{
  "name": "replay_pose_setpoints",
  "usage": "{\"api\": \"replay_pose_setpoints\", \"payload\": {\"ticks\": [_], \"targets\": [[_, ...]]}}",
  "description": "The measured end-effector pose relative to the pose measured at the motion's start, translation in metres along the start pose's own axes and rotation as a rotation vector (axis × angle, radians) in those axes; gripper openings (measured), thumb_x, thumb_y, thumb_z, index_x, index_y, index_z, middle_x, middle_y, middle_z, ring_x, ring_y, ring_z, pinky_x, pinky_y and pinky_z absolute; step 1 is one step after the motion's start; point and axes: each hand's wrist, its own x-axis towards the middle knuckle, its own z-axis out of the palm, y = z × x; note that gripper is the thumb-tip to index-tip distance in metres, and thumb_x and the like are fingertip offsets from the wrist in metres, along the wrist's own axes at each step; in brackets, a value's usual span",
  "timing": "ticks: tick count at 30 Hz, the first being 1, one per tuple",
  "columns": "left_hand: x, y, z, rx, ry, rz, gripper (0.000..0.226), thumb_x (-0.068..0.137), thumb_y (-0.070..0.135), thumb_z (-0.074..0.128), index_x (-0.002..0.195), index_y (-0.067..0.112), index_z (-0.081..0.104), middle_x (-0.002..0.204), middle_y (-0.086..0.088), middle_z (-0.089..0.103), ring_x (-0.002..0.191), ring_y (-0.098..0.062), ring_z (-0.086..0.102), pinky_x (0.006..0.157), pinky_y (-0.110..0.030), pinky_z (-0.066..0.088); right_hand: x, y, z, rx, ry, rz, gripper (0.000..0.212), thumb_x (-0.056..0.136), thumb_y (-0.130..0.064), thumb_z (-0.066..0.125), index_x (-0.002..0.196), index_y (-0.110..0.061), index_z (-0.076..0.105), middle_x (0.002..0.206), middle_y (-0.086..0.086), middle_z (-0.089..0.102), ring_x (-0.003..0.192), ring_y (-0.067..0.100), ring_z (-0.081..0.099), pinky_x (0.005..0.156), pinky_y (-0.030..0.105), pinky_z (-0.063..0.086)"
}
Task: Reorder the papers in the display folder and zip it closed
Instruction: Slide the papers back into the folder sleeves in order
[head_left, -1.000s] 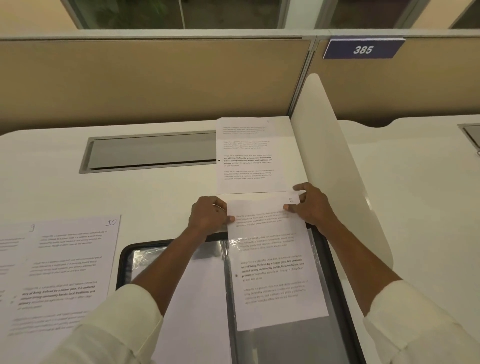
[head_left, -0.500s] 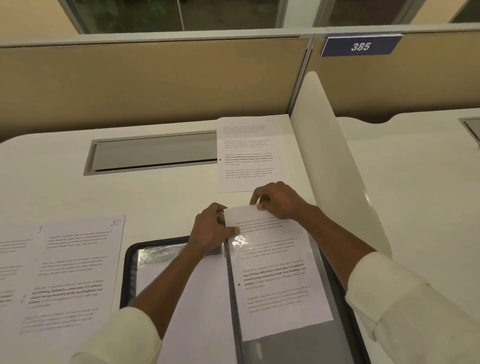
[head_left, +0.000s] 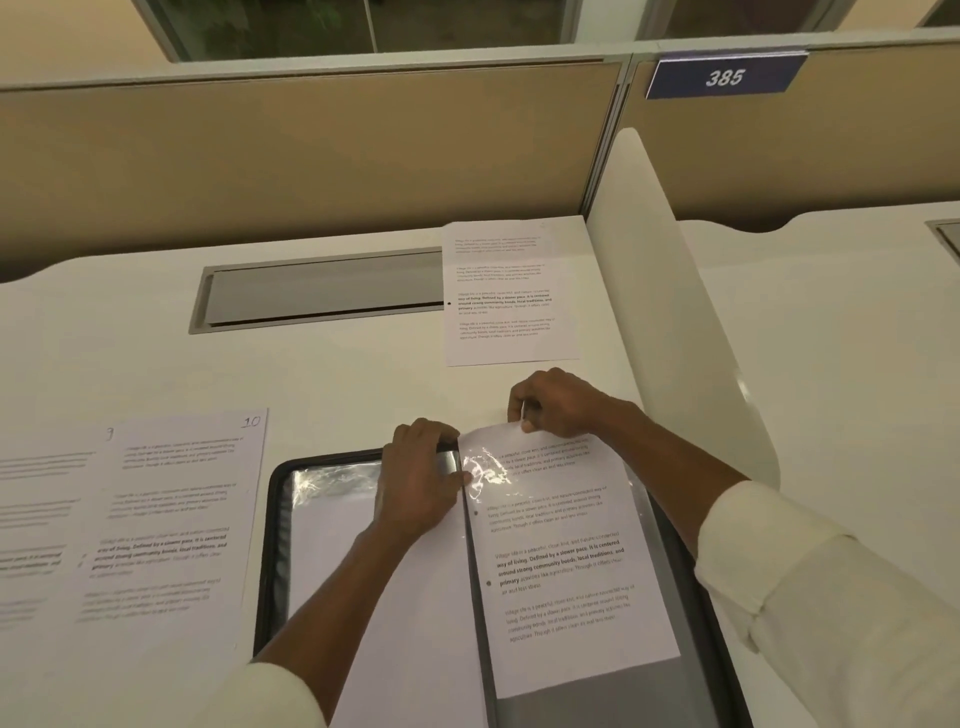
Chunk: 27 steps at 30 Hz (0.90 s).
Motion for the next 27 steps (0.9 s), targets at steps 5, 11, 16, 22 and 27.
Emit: {"api": "replay_pose_setpoints", "payload": {"ticks": [5,11,16,22,27], "targets": [[-0.004,-0.003,0.001,-0.078,0.023,0.020,0.051,0.067,0.029,0.099,0.106,0.025,0.068,0.106,0.014,0.064,0.098,-0.013,0.055,0.082,-0.040,0.053,-0.008,-0.001,0.005,-0.026,-0.055,0.013,0.017,0.087,-0.012,0.082,0.098,-0.023,0.074,0.078,-0.016,0.069,0.080,0.005,0.065,0.080,0.032,0.053],[-0.007,-0.015,0.000,-0.178,0.024,0.066,0.045,0.069,0.031,0.096,0.105,0.029,0.069,0.108,0.016,0.064,0.101,-0.008,0.055,0.084,-0.039,0.052,-0.013,-0.016,0.015,0.003,0.019,-0.002,0.031,0.087,-0.040,0.083,0.107,-0.021,0.069,0.084,-0.016,0.060,0.083,0.008,0.056,0.073,0.032,0.040],[-0.012,-0.021,-0.002,-0.220,-0.008,0.101,0.044,0.079,0.003,0.086,0.111,0.027,0.068,0.116,0.015,0.063,0.110,-0.014,0.055,0.091,-0.045,0.054,-0.017,-0.025,0.032,-0.013,0.088,0.009,0.059,0.067,-0.044,0.096,0.112,-0.026,0.063,0.104,-0.007,0.067,0.092,0.012,0.058,0.078,0.033,0.046],[-0.010,-0.028,0.000,-0.232,-0.026,0.109,0.047,0.079,-0.006,0.083,0.114,0.022,0.068,0.117,0.013,0.062,0.113,-0.018,0.055,0.094,-0.046,0.054,-0.016,-0.023,0.039,0.051,0.080,-0.002,0.054,0.076,-0.024,0.093,0.118,-0.026,0.059,0.081,-0.014,0.068,0.079,0.005,0.060,0.073,0.034,0.045],[-0.007,-0.032,0.004,-0.253,0.005,0.153,0.048,0.076,-0.010,0.080,0.112,0.020,0.068,0.117,0.007,0.064,0.112,-0.024,0.057,0.091,-0.049,0.055,-0.019,-0.023,0.036,0.068,-0.027,-0.034,0.049,0.093,-0.026,0.080,0.131,-0.021,0.050,0.073,-0.015,0.063,0.083,0.004,0.055,0.077,0.035,0.041]]}}
